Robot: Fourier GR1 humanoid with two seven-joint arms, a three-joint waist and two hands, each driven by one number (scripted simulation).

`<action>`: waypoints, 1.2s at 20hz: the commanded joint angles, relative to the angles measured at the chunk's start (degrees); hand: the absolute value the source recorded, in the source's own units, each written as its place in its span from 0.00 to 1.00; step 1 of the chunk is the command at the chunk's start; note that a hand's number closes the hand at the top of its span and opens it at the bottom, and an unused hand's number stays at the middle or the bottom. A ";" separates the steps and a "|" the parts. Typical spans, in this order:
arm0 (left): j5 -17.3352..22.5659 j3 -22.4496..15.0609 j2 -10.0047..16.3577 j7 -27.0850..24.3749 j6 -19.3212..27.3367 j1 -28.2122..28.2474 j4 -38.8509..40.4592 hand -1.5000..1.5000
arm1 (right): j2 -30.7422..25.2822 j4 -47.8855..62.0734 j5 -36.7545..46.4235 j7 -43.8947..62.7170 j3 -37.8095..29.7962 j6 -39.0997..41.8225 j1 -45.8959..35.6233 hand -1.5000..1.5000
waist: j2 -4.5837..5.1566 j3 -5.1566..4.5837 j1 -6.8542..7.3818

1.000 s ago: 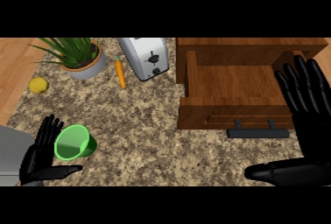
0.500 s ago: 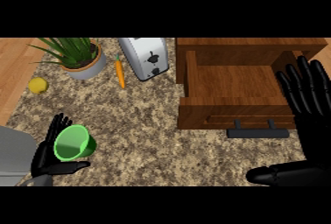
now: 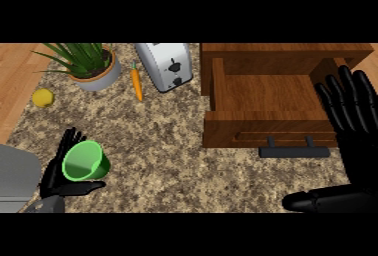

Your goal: Pick up the cup, place it into the drawer and close the drawer

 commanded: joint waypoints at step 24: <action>3.98 0.15 -9.66 -12.40 6.38 -3.19 -1.25 1.00 | -1.14 -0.77 -0.86 0.38 -1.63 0.66 0.08 0.00 | -0.01 0.01 0.00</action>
